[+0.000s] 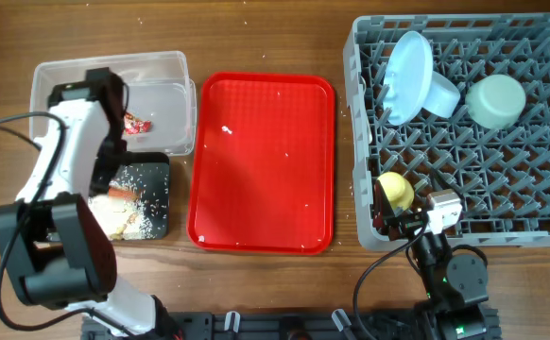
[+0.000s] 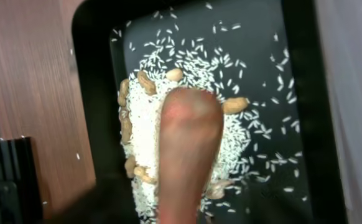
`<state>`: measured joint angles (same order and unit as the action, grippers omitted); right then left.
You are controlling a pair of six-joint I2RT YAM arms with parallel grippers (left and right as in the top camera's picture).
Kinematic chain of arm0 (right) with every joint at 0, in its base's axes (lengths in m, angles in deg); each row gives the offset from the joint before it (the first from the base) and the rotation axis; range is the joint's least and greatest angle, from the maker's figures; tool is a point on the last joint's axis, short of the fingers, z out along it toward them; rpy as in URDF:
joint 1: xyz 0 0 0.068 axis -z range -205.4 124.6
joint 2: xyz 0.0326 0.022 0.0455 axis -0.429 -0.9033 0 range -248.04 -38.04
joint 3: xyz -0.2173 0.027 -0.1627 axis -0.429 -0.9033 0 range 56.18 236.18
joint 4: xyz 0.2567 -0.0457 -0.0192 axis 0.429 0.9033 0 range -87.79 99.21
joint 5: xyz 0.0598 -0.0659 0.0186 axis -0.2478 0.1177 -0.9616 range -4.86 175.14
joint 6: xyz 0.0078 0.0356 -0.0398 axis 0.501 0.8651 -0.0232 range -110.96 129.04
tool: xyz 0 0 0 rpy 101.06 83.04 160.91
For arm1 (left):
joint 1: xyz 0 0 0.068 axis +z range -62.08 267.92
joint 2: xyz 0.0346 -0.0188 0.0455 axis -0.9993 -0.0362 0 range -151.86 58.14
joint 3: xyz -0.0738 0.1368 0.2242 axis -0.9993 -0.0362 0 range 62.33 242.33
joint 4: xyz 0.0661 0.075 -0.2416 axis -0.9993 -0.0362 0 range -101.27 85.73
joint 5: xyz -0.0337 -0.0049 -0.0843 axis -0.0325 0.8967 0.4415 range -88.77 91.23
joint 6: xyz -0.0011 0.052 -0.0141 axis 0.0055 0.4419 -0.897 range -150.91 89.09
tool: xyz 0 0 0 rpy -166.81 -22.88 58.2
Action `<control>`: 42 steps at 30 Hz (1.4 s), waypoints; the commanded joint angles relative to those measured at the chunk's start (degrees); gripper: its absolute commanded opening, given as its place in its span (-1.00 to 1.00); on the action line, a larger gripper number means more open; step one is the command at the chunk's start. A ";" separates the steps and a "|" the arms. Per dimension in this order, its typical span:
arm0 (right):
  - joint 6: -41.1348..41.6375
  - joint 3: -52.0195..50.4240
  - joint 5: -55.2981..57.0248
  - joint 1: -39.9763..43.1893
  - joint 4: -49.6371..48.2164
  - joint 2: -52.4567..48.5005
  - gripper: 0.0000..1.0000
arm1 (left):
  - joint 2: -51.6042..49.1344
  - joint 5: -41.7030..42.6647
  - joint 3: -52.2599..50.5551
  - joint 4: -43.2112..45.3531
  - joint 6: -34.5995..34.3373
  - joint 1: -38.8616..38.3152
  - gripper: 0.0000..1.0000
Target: Sort waste into correct bins and load items into the dishwasher rack
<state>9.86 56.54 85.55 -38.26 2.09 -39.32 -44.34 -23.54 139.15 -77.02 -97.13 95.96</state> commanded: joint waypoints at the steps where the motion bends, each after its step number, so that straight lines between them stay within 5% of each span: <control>1: 0.72 -0.04 -0.52 0.17 -0.31 0.26 0.99 | 2.69 11.10 1.49 -0.72 13.53 0.33 1.00; 13: 0.72 -0.04 -0.50 0.17 -0.31 0.26 1.00 | 51.28 16.83 2.34 -5.33 13.38 -12.04 1.00; 19: 0.72 -0.04 -0.50 0.17 -0.31 0.26 0.99 | 67.71 1.29 -0.42 -8.26 16.96 -12.15 1.00; 21: 0.72 -0.04 -0.52 0.17 -0.31 0.26 0.99 | 70.64 -1.42 -4.44 -3.91 17.00 -12.17 1.00; 23: 0.74 -0.04 -0.50 0.17 -0.31 0.26 0.99 | 75.84 -2.01 -16.24 9.84 21.35 -12.00 1.00; 26: 0.74 -0.04 -0.52 0.17 -0.31 0.26 0.99 | 84.26 5.49 -33.88 31.10 28.87 -9.27 1.00; 31: 0.74 -0.04 -0.52 0.17 -0.31 0.26 0.99 | 96.45 15.58 -60.43 53.94 29.35 -6.54 1.00; 36: 0.74 -0.04 -0.52 0.17 -0.28 0.26 0.99 | 102.29 19.89 -73.64 62.05 29.35 -6.86 1.00; 42: 0.74 -0.04 -0.50 0.17 -0.31 0.26 1.00 | 102.31 19.63 -74.05 63.58 29.99 -9.16 1.00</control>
